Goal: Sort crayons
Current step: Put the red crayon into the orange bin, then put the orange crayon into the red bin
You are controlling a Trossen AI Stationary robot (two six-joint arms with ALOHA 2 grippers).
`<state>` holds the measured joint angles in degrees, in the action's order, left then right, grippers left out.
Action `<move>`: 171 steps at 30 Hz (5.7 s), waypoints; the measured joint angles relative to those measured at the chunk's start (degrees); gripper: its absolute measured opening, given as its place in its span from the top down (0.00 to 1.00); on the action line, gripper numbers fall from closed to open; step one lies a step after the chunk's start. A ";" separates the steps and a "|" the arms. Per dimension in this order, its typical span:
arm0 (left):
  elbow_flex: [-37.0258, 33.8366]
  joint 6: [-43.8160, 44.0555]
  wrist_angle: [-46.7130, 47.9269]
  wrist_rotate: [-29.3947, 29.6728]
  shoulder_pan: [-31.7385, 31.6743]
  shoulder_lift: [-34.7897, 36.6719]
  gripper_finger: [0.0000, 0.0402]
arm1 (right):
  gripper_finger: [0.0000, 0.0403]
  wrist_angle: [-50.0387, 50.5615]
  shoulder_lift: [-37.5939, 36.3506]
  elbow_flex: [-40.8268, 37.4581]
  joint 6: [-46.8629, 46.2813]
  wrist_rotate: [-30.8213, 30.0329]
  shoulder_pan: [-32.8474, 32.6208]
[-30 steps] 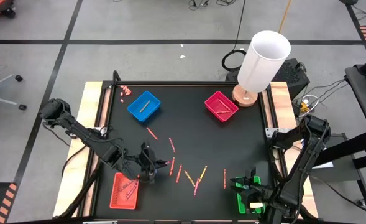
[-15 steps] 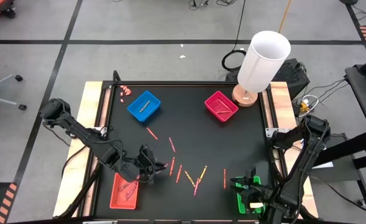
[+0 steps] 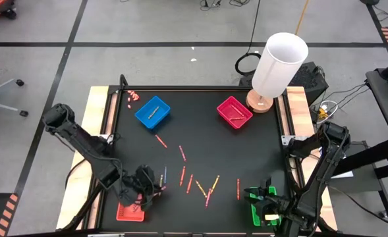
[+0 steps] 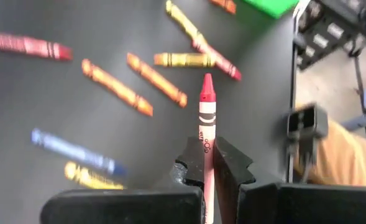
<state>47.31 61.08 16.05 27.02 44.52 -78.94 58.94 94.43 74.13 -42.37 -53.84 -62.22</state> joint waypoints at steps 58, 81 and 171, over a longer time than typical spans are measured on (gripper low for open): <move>-0.04 56.82 24.63 -5.83 15.25 -4.37 0.81 | 0.70 -0.02 -0.01 0.00 -0.20 0.11 0.04; -0.04 44.43 13.83 -2.44 12.23 -4.35 0.75 | 0.70 -0.34 -0.01 0.00 -0.16 0.00 0.07; 0.00 -19.52 -7.99 29.95 -1.80 -4.31 0.75 | 0.74 -61.44 27.48 0.17 63.82 69.32 49.94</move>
<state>47.31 41.56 8.07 56.97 42.72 -83.24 -2.50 121.91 74.30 21.45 15.47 -12.27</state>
